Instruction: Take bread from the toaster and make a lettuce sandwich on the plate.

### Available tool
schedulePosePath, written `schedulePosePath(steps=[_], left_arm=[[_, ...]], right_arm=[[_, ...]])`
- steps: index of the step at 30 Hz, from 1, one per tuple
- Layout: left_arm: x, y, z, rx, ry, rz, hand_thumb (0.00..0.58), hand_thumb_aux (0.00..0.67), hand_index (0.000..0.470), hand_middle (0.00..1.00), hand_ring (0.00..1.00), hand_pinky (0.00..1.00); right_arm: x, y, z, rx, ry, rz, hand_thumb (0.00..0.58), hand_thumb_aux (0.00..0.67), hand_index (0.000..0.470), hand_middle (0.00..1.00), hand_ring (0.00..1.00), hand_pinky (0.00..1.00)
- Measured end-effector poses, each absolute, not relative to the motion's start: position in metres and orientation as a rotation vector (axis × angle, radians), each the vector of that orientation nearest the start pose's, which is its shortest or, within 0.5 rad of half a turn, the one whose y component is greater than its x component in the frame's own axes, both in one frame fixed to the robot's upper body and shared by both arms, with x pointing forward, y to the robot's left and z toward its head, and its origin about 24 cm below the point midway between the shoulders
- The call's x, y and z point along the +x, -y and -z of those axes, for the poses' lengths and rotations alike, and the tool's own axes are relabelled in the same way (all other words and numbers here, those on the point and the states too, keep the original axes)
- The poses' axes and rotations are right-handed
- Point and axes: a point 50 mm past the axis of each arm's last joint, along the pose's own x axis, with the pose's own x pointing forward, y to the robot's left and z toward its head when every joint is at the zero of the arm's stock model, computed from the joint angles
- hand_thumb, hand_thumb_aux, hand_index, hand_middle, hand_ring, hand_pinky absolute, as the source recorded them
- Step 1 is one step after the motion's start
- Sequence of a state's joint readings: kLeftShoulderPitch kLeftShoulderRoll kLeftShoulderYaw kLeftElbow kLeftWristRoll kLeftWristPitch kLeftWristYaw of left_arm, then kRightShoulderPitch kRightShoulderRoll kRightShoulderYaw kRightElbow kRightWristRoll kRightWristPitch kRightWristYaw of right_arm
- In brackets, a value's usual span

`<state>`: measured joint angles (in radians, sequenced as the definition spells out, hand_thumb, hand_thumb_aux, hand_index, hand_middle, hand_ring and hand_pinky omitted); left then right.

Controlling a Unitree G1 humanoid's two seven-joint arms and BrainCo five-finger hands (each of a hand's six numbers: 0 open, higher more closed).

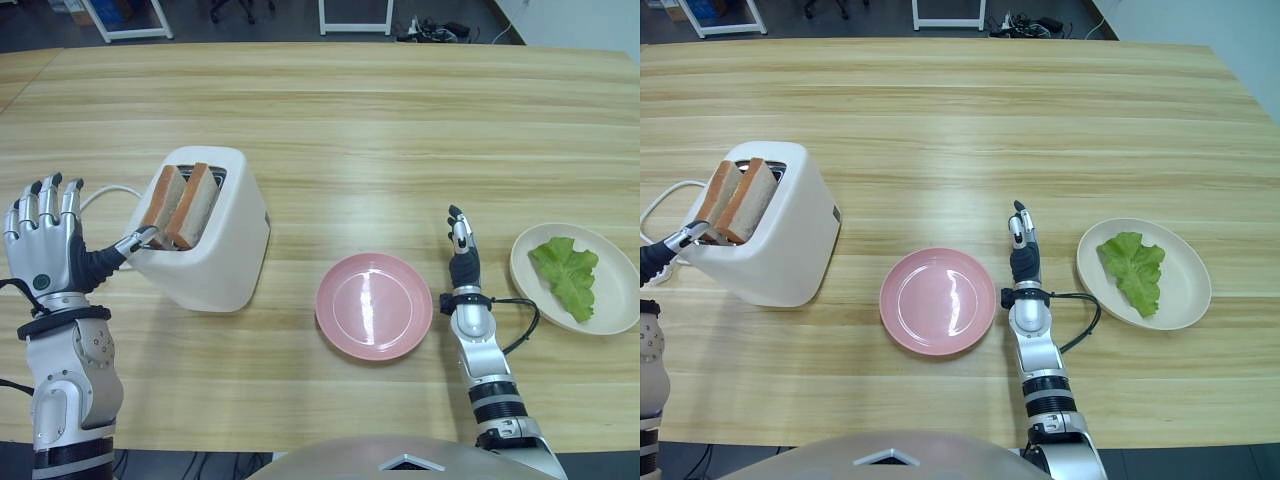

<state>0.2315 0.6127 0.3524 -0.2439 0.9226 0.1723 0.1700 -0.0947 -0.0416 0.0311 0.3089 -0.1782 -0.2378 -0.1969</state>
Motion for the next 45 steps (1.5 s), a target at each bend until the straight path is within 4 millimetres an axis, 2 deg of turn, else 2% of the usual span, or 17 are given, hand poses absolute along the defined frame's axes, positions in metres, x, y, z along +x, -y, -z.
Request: schedulePosePath(steps=[5, 9, 18, 19, 20, 21, 22, 29, 33, 36, 37, 38, 39, 40, 45], left_arm=[[0.196, -0.325, -0.136, 1.604, -0.009, -0.563, 0.0, 0.0, 0.0, 0.0, 0.0, 0.0], [0.199, -0.32, -0.129, 1.629, -0.009, -0.536, 0.0, 0.0, 0.0, 0.0, 0.0, 0.0], [0.203, -0.31, -0.13, 1.686, 0.064, -0.537, 0.0, 0.0, 0.0, 0.0, 0.0, 0.0], [0.203, -0.31, -0.13, 1.686, 0.064, -0.536, 0.066, 0.039, 0.028, 0.0, 0.0, 0.0], [0.203, -0.31, -0.13, 1.686, 0.064, -0.536, 0.441, 0.342, 0.24, 0.0, 0.0, 0.0], [0.203, -0.31, -0.13, 1.684, 0.067, -0.531, 0.562, 0.552, 0.387, 0.0, 0.0, 0.0], [0.203, -0.309, -0.13, 1.675, 0.08, -0.526, 0.58, 0.67, 0.47, 0.0, 0.0, 0.0], [0.207, -0.294, -0.134, 1.607, 0.235, -0.469, 0.58, 0.67, 0.47, 0.0, 0.0, 0.0], [0.207, -0.275, -0.137, 1.552, 0.395, -0.412, 0.58, 0.67, 0.47, 0.0, 0.0, 0.0], [0.208, -0.273, -0.137, 1.46, 0.395, -0.396, 0.58, 0.67, 0.47, 0.0, 0.0, 0.0], [0.208, -0.274, -0.136, 1.421, 0.379, -0.399, 0.58, 0.67, 0.47, 0.07, 0.07, 0.07], [0.208, -0.276, -0.135, 1.389, 0.363, -0.404, 0.58, 0.67, 0.47, 0.49, 0.49, 0.49], [0.207, -0.278, -0.134, 1.365, 0.353, -0.413, 0.58, 0.67, 0.47, 0.64, 0.64, 0.64], [0.207, -0.281, -0.135, 1.345, 0.347, -0.426, 0.58, 0.67, 0.47, 1.0, 1.0, 1.0], [0.206, -0.29, -0.142, 1.3, 0.356, -0.51, 0.58, 0.67, 0.47, 1.0, 1.0, 1.0]], right_arm=[[0.265, 0.151, -0.012, -0.229, 0.023, 0.108, 0.0, 0.0, 0.0, 0.0, 0.0, 0.0], [0.265, 0.152, -0.011, -0.232, 0.02, 0.11, 0.0, 0.0, 0.0, 0.0, 0.0, 0.0], [0.264, 0.151, -0.011, -0.239, 0.018, 0.106, 0.0, 0.0, 0.0, 0.0, 0.0, 0.0], [0.264, 0.151, -0.011, -0.239, 0.017, 0.106, 0.0, 0.0, 0.0, 0.0, 0.0, 0.0], [0.264, 0.151, -0.01, -0.239, 0.016, 0.106, 0.0, 0.0, 0.0, 0.0, 0.0, 0.0], [0.264, 0.15, -0.01, -0.238, 0.015, 0.105, 0.0, 0.0, 0.0, 0.0, 0.0, 0.0], [0.264, 0.15, -0.01, -0.237, 0.015, 0.104, 0.0, 0.0, 0.0, 0.0, 0.0, 0.0], [0.263, 0.15, -0.006, -0.24, -0.005, 0.1, 0.0, 0.0, 0.0, 0.0, 0.0, 0.0], [0.262, 0.15, -0.002, -0.242, -0.021, 0.1, 0.0, 0.0, 0.0, 0.0, 0.0, 0.0], [0.262, 0.149, -0.001, -0.242, -0.025, 0.101, 0.0, 0.0, 0.0, 0.0, 0.0, 0.0], [0.262, 0.149, -0.001, -0.243, -0.026, 0.1, 0.0, 0.0, 0.0, 0.0, 0.0, 0.0], [0.262, 0.149, -0.001, -0.243, -0.026, 0.101, 0.0, 0.0, 0.0, 0.0, 0.0, 0.0], [0.262, 0.149, -0.001, -0.243, -0.026, 0.101, 0.0, 0.0, 0.0, 0.0, 0.0, 0.0], [0.262, 0.149, -0.001, -0.243, -0.026, 0.102, 0.0, 0.0, 0.0, 0.0, 0.0, 0.0], [0.262, 0.149, 0.0, -0.242, -0.026, 0.102, 0.0, 0.0, 0.0, 0.0, 0.0, 0.0]])
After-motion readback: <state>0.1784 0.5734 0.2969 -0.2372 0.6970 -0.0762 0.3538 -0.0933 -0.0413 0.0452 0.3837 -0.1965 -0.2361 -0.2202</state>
